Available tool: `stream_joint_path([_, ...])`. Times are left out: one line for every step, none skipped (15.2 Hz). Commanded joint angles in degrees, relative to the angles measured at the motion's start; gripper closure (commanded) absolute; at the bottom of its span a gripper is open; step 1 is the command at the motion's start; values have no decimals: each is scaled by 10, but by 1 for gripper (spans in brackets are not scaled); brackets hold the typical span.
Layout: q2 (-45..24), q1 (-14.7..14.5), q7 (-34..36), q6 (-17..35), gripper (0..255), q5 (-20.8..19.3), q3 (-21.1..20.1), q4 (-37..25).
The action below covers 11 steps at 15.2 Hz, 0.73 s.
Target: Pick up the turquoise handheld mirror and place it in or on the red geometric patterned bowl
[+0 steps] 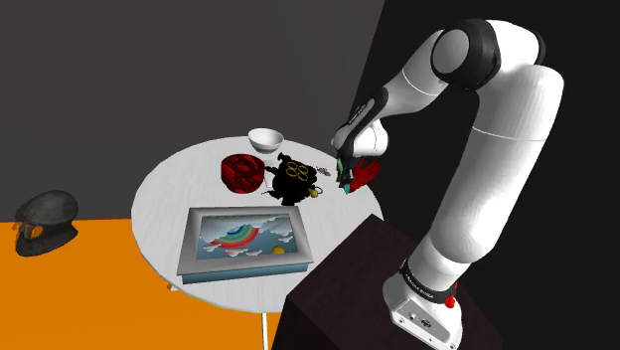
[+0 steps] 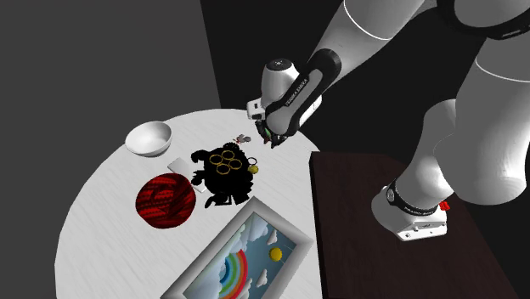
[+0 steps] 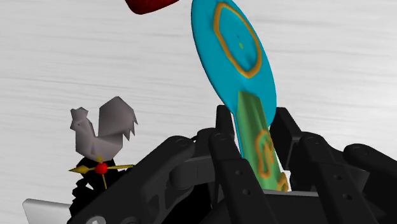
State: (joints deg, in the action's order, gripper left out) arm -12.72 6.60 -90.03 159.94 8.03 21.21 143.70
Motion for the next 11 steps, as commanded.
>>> stream_joint_path([18, -5, 13, -12, 255, -17, 13, 0])
stream_joint_path([26, -8, 18, -20, 255, -26, 17, 0])
stream_joint_path([35, -11, 24, -28, 255, -34, 21, 0])
stream_joint_path([43, -13, 30, -35, 255, -42, 24, 1])
stream_joint_path([52, -14, 36, -43, 255, -50, 27, 0])
stream_joint_path([60, -16, 41, -51, 255, -58, 30, 0])
stream_joint_path([69, -17, 46, -59, 255, -66, 32, 0])
stream_joint_path([77, -18, 51, -67, 255, -73, 34, -1])
stream_joint_path([85, -19, 56, -75, 255, -80, 36, -2])
stream_joint_path([89, -18, 59, -79, 255, -84, 36, -2])
stream_joint_path([80, -25, 69, -84, 255, -79, 29, -15])
